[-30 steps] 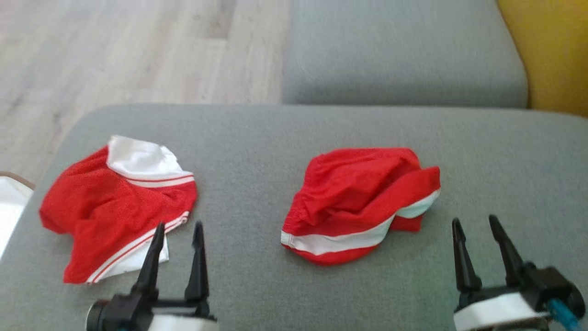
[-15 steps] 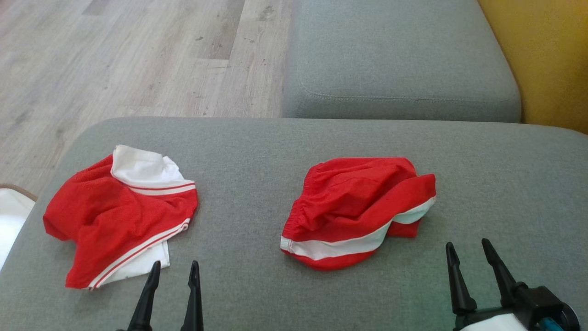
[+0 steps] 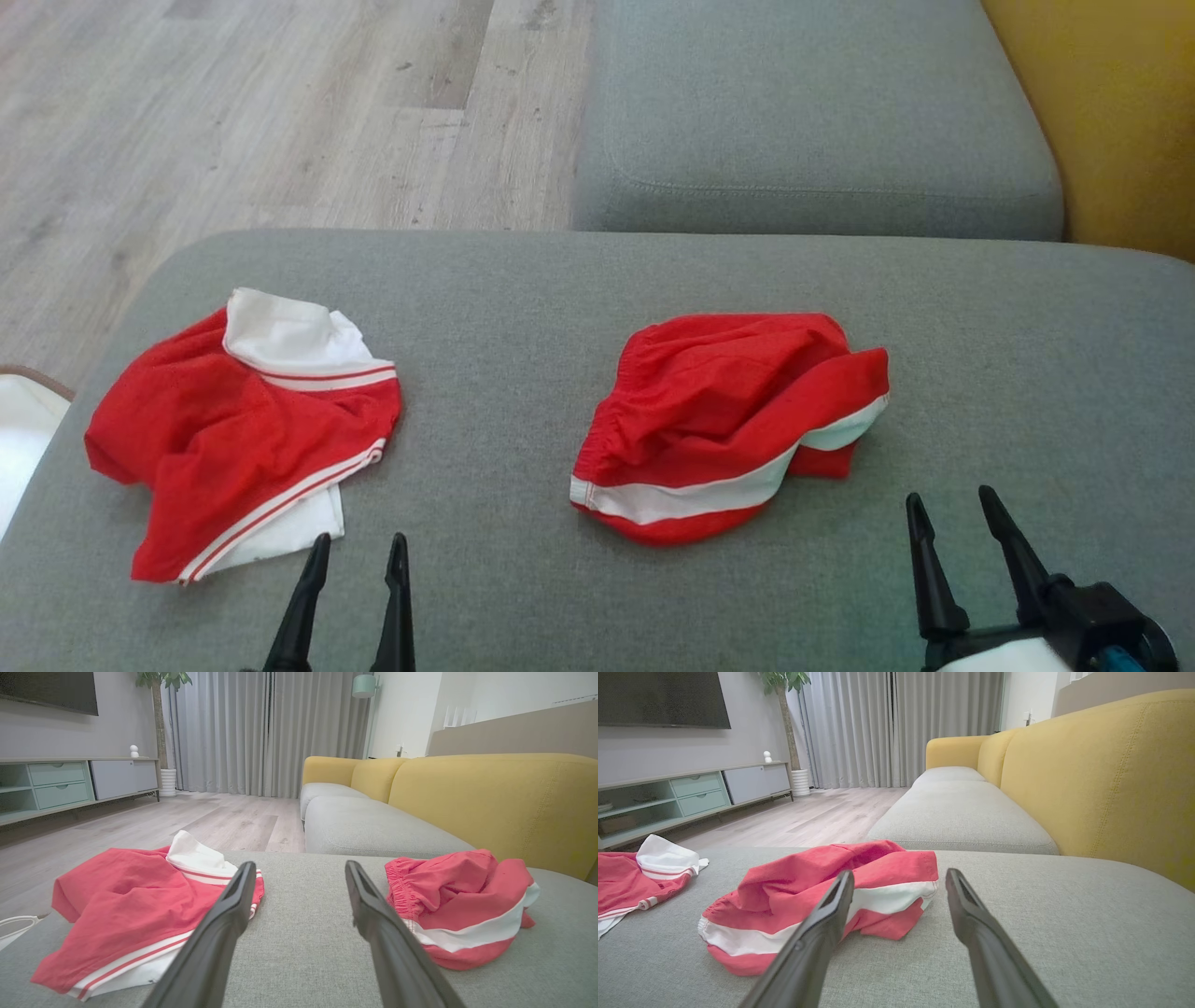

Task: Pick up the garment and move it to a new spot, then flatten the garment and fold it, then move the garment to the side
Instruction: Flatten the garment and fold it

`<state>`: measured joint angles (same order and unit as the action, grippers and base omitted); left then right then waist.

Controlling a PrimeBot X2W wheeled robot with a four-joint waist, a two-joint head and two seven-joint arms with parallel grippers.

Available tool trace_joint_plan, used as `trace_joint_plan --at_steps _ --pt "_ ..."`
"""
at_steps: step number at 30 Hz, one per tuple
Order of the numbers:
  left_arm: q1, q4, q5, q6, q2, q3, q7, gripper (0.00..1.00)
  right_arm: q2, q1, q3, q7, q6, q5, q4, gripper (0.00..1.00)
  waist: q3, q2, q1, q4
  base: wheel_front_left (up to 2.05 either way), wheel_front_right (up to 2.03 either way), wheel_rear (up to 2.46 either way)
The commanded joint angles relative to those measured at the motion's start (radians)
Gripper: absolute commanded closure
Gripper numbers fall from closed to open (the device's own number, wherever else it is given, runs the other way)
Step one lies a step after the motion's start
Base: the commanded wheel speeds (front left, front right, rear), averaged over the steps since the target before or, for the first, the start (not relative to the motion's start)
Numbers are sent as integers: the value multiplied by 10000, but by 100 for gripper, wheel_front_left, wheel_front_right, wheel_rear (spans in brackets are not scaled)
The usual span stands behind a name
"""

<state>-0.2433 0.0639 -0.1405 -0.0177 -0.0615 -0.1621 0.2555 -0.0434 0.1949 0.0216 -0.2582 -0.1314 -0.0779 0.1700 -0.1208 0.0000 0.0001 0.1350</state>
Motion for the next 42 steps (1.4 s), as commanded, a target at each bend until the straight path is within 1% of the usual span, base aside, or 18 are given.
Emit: trace_joint_plan --at_steps 1,28,31,37,38,42 --pt "572 -272 -77 31 111 287 62 0 -68 -335 214 -36 7 -36 -274 0 20 0 -1 -16 0 0 0" --pt "728 20 -241 75 112 136 63 0 -68 -449 243 -36 7 -103 -346 0 208 0 -1 -244 0 0 0" --pt "871 176 -193 -42 112 63 63 0 -68 -501 274 -36 7 -54 -399 0 396 0 -1 -294 0 0 0" --pt "1902 1096 128 -611 106 -220 63 0 -68 -679 382 -36 7 151 -477 0 997 0 -1 -320 0 0 0" --pt "1902 1096 128 -611 106 -220 63 0 -68 -679 382 -36 7 151 -477 0 997 0 -1 -320 0 0 0" --pt "2858 2133 247 -936 23 -651 63 0 -68 -763 519 -36 7 321 -445 0 1351 0 -1 -407 0 0 0"
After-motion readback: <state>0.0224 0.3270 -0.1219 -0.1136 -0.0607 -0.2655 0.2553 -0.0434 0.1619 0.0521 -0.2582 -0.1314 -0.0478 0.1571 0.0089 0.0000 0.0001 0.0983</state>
